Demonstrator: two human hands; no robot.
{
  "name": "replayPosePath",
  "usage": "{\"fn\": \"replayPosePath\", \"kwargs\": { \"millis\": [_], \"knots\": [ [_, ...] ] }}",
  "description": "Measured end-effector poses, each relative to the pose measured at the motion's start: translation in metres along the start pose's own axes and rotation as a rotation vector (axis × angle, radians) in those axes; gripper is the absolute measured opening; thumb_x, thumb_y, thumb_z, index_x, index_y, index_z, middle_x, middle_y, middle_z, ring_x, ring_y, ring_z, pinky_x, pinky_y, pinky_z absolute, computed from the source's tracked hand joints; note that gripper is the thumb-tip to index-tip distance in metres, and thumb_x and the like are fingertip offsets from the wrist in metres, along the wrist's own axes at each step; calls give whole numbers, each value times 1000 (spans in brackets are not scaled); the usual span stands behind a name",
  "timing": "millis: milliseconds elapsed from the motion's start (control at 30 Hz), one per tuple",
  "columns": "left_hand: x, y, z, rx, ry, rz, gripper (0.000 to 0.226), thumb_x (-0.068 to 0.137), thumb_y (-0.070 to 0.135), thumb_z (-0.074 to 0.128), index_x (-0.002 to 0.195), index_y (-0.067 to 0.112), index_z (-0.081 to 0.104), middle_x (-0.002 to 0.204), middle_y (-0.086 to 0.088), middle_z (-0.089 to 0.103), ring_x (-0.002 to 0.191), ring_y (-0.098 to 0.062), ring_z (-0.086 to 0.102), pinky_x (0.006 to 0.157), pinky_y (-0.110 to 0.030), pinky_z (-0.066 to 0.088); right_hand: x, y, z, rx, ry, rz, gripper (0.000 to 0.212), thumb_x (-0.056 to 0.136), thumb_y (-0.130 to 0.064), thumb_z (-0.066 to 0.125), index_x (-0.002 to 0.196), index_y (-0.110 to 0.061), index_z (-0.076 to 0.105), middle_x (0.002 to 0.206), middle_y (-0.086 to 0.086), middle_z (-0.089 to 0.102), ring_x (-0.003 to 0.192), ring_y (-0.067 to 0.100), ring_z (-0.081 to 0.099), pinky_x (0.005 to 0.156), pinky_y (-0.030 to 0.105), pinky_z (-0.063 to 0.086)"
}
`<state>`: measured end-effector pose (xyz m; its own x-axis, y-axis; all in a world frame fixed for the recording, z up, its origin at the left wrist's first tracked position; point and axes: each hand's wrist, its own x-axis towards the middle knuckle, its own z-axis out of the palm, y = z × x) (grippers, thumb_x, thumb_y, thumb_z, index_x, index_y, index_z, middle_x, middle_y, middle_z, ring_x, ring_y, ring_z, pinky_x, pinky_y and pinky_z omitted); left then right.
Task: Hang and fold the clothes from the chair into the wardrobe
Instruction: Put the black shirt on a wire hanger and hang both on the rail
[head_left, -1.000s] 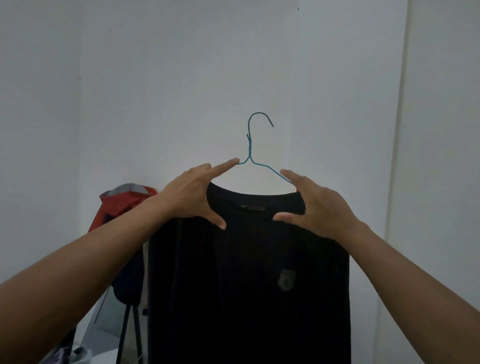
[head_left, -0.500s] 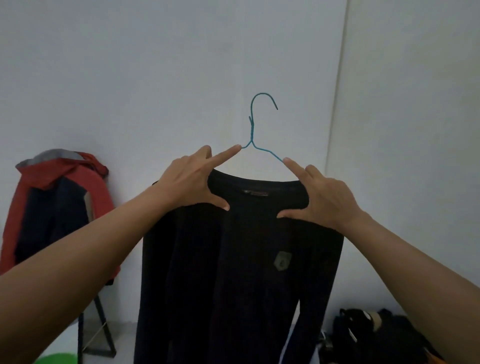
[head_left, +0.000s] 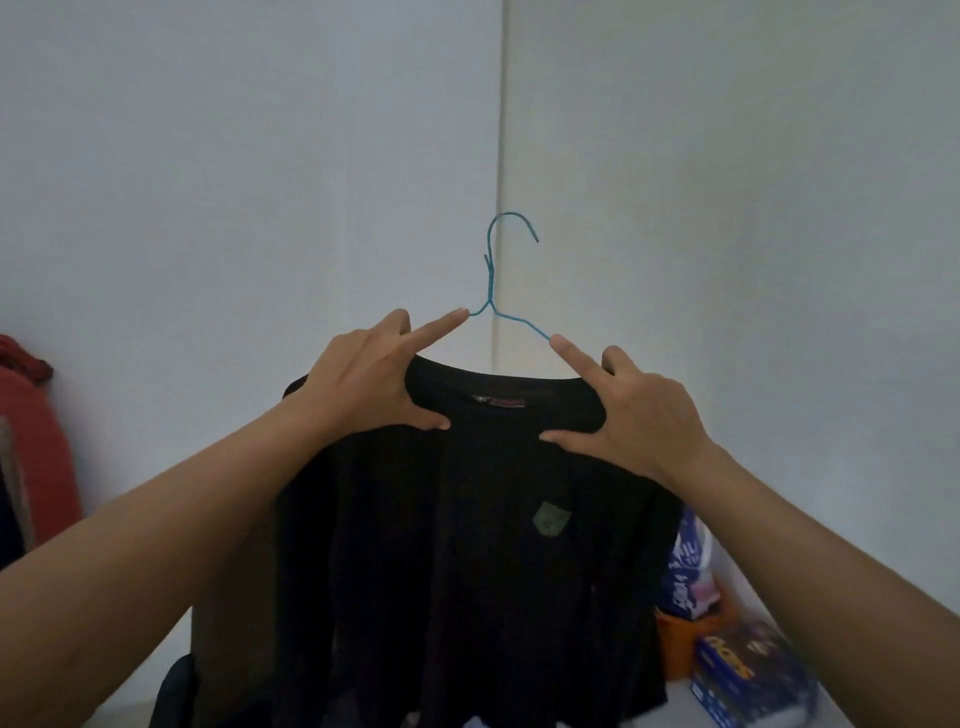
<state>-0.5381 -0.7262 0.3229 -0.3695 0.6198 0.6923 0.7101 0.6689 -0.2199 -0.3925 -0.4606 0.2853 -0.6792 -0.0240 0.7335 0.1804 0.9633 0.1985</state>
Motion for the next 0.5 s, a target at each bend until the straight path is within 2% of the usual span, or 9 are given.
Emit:
{"fn": "replayPosePath", "kwargs": {
  "millis": [167, 367, 500],
  "knots": [
    [-31, 92, -39, -105, 1, 135, 118, 54, 85, 67, 154, 46, 18, 81, 5, 37, 54, -16, 40, 47, -28, 33, -117, 16, -89, -124, -31, 118, 100, 72, -87, 51, 155, -38, 26, 87, -7, 33, 43, 17, 35, 41, 26, 38],
    [-17, 198, -95, -201, 40, 249, 118, 51, 89, 61, 153, 47, 18, 82, 5, 38, 55, -20, 45, 50, -31, 39, -198, 63, -194, -259, -68, 257, 99, 74, -88, 46, 156, -38, 21, 88, -5, 37, 45, 16, 39, 42, 30, 44],
    [1, 274, -119, -263, 66, 323, 119, 52, 87, 66, 154, 46, 18, 85, 4, 42, 59, -21, 48, 53, -33, 42, -241, 103, -242, -322, -75, 361, 99, 75, -82, 51, 156, -37, 18, 93, -2, 42, 56, 15, 42, 48, 32, 49]
  ]
}}
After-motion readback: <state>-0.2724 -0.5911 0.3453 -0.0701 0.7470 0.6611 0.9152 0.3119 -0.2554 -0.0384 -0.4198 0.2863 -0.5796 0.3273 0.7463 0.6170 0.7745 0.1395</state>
